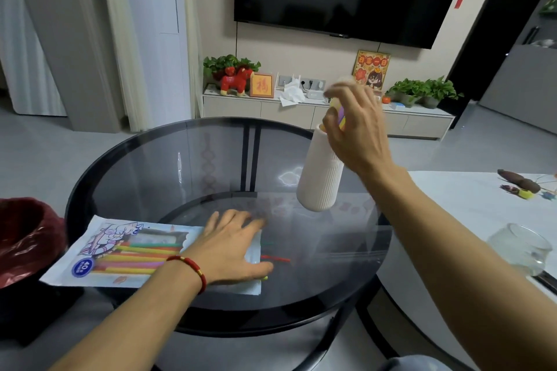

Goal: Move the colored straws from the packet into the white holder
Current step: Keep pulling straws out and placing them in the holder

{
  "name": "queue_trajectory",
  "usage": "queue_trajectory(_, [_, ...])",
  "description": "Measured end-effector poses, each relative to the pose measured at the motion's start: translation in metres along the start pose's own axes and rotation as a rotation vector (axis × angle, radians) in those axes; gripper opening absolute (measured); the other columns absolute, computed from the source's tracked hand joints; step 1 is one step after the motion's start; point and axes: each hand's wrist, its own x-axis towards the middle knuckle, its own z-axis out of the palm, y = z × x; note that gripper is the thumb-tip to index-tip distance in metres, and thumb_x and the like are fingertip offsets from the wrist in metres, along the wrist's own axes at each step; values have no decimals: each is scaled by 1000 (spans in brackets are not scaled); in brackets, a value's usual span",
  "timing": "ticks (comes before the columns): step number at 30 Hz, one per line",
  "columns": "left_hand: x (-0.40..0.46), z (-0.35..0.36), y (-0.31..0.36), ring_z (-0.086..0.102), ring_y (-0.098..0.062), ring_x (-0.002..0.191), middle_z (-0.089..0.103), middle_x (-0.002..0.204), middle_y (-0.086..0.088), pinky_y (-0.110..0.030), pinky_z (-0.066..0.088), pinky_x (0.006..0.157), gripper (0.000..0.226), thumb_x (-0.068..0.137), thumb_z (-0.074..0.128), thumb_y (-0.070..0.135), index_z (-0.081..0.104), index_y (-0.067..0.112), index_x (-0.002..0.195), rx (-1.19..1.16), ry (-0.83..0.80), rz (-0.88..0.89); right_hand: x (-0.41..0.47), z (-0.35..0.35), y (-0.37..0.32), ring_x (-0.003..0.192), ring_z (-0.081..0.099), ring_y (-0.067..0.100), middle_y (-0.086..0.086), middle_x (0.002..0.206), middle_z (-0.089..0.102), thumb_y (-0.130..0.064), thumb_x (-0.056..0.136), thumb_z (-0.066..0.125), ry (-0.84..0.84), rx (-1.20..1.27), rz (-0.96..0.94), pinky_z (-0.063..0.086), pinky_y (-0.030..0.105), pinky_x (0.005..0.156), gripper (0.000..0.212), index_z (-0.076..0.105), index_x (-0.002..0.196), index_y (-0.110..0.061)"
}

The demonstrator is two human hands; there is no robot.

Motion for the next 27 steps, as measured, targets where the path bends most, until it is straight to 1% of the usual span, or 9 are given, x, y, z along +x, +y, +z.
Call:
queue_trajectory(3, [-9, -4, -12, 2, -24, 151, 12, 163, -5, -59, 0, 121, 119, 58, 43, 92, 8, 32, 156, 29, -155, -37, -44, 6, -26, 78, 67, 19, 7, 93, 76, -16, 95, 55, -102, 261, 157, 61, 40, 73, 21, 74, 99, -7])
queue_trajectory(5, [-11, -5, -17, -8, -24, 152, -1, 166, -7, -59, -8, 120, 132, 55, 49, 93, -8, 30, 156, 55, -260, -41, -80, 18, -39, 73, 69, 16, 1, 87, 76, -16, 96, 60, -240, 381, 360, 64, 45, 69, 18, 77, 96, -11])
queue_trajectory(7, [-11, -3, -19, -7, -25, 153, 0, 166, -7, -59, -10, 120, 135, 57, 57, 88, -15, 28, 155, 68, -302, -29, -113, 33, -49, 73, 70, 17, 0, 87, 75, -18, 97, 59, -384, 419, 503, 64, 48, 73, 19, 78, 96, -12])
queue_trajectory(10, [-8, -2, -17, 12, -25, 148, 21, 155, -5, -59, -6, 120, 136, 58, 61, 84, -10, 23, 157, 70, -245, -12, -145, 50, -58, 77, 72, 27, 4, 89, 76, -28, 100, 56, -543, 368, 604, 61, 47, 77, 24, 74, 93, -13])
queue_trajectory(15, [-6, 2, -2, 18, -26, 144, 22, 150, -4, -66, -1, 118, 137, 55, 56, 86, -6, 19, 156, 132, -214, 40, -160, 58, -63, 85, 64, 34, 7, 94, 67, -42, 103, 42, -706, 179, 587, 50, 42, 74, 33, 55, 82, -21])
queue_trajectory(19, [-8, -6, 2, 38, -28, 119, 32, 127, -4, -55, 25, 113, 116, 59, 60, 72, 16, 16, 151, 190, -59, 53, -167, 58, -60, 85, 63, 36, 8, 96, 66, -48, 104, 35, -735, 71, 571, 51, 43, 78, 41, 53, 82, -20])
queue_trajectory(21, [-10, -11, 3, 41, -27, 111, 34, 120, -3, -49, 34, 105, 105, 59, 63, 65, 25, 16, 145, 241, 10, 72, -168, 59, -61, 79, 65, 30, 7, 90, 69, -46, 106, 36, -747, 267, 611, 56, 42, 73, 44, 60, 84, -16])
queue_trajectory(24, [-12, -14, 10, 42, -28, 112, 37, 124, -5, -50, 35, 102, 104, 60, 68, 54, 25, 12, 145, 364, 90, 127, -171, 62, -66, 52, 61, 7, -3, 77, 68, -40, 108, 41, -724, 657, 814, 47, 24, 46, 39, 68, 88, -21])
queue_trajectory(27, [-11, -18, 15, 40, -31, 121, 34, 139, -12, -57, 25, 111, 110, 63, 72, 43, 16, 8, 151, 506, 165, 147, -174, 66, -70, 51, 61, 16, 2, 78, 71, -44, 107, 44, -747, 854, 930, 43, 27, 42, 37, 70, 92, -22])
